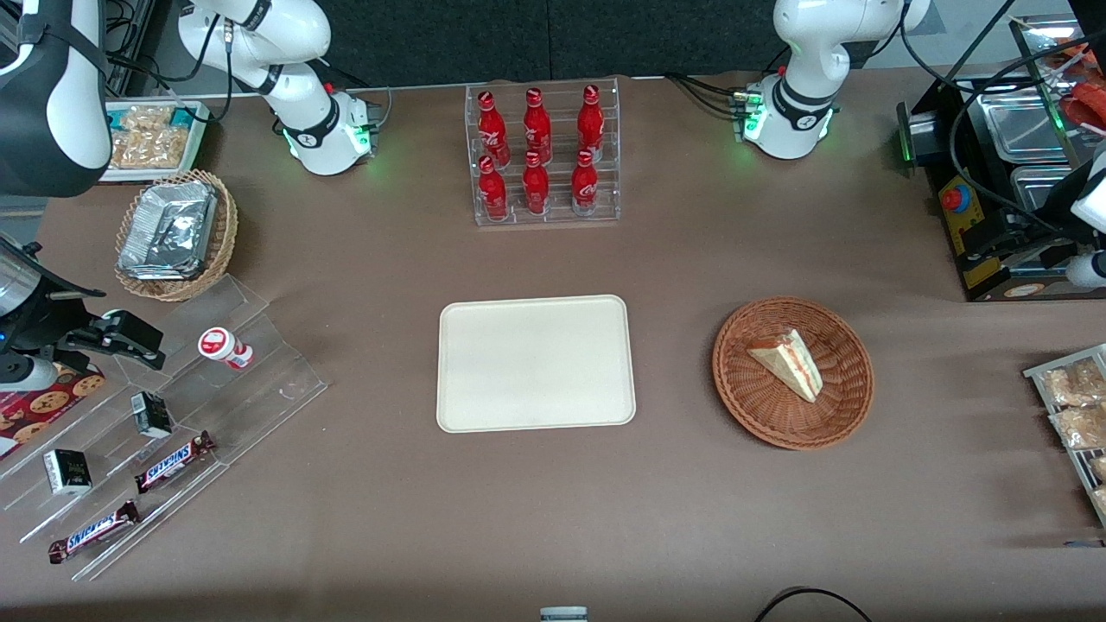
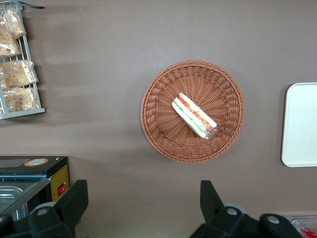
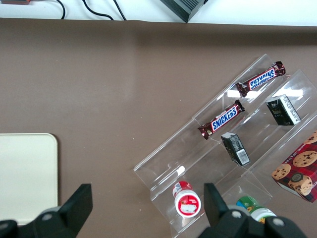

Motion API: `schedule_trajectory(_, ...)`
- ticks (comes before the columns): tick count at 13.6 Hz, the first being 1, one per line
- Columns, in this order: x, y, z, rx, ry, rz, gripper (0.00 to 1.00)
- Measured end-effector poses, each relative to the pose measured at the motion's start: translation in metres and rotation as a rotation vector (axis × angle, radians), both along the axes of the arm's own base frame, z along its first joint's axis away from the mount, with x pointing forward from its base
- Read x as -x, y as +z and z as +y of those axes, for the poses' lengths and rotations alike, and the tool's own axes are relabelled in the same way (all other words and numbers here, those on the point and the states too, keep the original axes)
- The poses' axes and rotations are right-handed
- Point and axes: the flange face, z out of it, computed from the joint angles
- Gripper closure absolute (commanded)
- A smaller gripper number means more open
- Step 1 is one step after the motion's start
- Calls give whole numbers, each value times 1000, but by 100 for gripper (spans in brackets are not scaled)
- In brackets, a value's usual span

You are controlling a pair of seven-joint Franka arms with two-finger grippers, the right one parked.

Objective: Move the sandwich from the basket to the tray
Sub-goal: 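Move the left gripper down over the sandwich in the wicker basket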

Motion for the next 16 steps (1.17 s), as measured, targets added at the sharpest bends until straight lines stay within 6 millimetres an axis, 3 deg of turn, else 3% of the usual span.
schedule_trajectory(5, 0, 1, 0, 0, 8, -2, 0)
schedule_trajectory(8, -4, -9, 0, -1, 194, 15, 0)
schedule_trajectory(11, -24, -56, -4, -16, 435, 87, 0)
schedule_trajectory(16, -59, -137, -17, 13, 623, 119, 0)
